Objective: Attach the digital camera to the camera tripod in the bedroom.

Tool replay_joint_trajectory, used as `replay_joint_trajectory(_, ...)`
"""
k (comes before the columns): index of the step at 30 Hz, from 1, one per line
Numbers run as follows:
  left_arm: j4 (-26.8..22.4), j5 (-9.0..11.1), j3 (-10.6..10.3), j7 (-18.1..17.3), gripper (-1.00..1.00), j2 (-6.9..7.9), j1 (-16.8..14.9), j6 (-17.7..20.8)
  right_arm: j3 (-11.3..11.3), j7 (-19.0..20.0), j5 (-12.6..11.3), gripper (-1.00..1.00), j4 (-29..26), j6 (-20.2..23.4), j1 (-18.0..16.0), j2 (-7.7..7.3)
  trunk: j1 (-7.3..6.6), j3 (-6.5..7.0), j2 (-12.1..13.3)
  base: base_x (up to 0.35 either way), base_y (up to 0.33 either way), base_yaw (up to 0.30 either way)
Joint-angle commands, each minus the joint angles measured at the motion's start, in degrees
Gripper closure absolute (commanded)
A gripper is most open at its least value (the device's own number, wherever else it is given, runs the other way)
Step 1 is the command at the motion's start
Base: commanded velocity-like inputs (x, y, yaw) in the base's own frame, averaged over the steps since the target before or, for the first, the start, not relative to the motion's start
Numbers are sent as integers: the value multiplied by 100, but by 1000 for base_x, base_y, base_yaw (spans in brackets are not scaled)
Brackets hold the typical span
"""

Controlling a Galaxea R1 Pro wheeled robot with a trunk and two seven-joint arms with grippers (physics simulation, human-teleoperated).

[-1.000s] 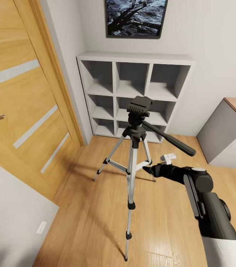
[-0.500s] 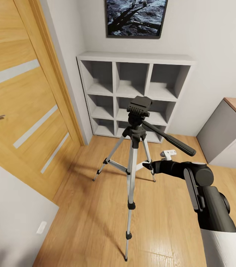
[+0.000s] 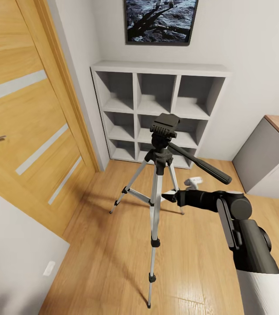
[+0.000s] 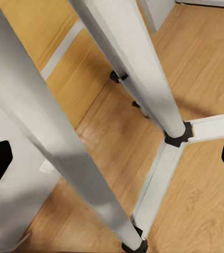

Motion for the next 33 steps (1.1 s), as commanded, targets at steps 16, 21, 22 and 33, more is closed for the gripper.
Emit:
replay_joint_trajectory(16, 2, 45, -47, -31, 100, 4, -3, 2, 12, 289, 38, -100, -4, 26, -5, 22, 3, -9, -9, 0, 0, 0)
replay_joint_trajectory(21, 1, 45, -47, -31, 100, 6, -3, 2, 77, 268, 53, -100, -4, 26, -5, 100, 3, -9, -9, 0, 0, 0)
replay_joint_trajectory(22, 1, 45, -47, -31, 100, 5, -3, 2, 110, 265, 62, -100, -4, 26, -5, 128, 3, -9, -9, 0, 0, 0)
replay_joint_trajectory(33, 0, 45, -47, -31, 100, 2, -2, 2, 356, 186, 108, -100, -4, 26, -5, 533, 3, -9, -9, 0, 0, 0)
